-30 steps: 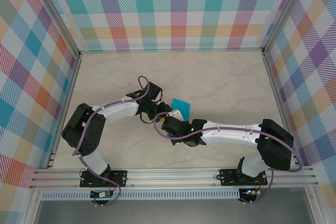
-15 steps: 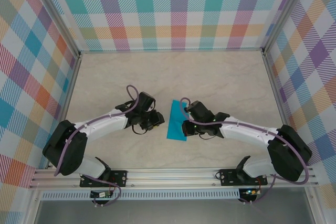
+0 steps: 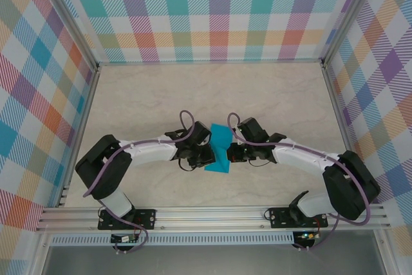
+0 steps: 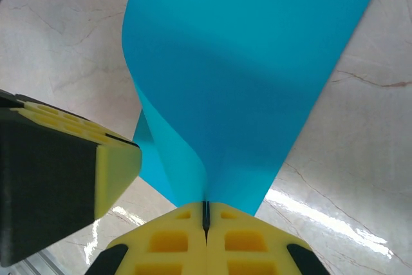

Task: Fold a paper plane with a square sheet of paper (pick it up from the middle)
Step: Fold the triangle a second time at the center of the table.

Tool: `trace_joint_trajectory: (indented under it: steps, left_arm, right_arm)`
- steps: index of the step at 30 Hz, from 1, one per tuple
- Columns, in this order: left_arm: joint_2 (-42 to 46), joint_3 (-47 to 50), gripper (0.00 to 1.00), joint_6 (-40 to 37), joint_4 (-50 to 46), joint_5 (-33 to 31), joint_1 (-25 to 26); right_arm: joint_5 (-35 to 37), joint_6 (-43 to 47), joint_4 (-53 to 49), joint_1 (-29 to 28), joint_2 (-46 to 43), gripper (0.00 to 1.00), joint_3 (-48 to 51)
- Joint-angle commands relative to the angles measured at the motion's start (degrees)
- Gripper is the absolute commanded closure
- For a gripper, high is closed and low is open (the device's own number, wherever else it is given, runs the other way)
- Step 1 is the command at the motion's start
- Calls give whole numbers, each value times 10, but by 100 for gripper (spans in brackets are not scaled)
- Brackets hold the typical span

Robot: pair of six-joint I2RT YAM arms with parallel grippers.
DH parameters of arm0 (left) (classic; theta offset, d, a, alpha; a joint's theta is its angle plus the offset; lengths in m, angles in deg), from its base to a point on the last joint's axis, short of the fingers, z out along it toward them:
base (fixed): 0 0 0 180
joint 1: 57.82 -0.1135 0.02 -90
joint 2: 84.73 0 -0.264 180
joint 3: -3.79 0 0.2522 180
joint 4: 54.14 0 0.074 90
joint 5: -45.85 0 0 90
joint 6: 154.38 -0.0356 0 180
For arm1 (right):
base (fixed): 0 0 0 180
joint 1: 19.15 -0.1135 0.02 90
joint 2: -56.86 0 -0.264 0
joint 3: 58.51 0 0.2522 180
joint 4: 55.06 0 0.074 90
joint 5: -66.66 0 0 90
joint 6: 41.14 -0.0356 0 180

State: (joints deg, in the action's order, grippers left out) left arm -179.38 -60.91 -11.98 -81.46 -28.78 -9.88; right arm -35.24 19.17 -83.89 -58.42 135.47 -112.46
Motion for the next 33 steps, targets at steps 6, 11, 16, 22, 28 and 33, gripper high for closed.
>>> trace_joint_trajectory:
  steps: [6, 11, 16, 22, 28, 33]
  left_arm:
    - [-17, 5, 91, 17, 2, -37, 10]
    - [-37, -3, 93, -2, -16, -41, 8]
    - [-38, -5, 93, -14, -56, -66, 8]
    - [-38, -6, 94, -22, -81, -87, 8]
    - [-41, -12, 94, -30, -76, -80, 8]
    - [-38, -14, 94, -31, -82, -84, 8]
  right_arm:
    - [-3, 5, -6, 5, 6, 97, 0]
    - [9, 2, -13, 9, 9, 97, -4]
    - [8, 4, -17, 11, 22, 97, -14]
    - [5, 6, -18, 12, 39, 97, -29]
    - [-9, 12, -12, 13, 57, 97, -43]
    - [12, 31, -32, 13, 83, 97, -68]
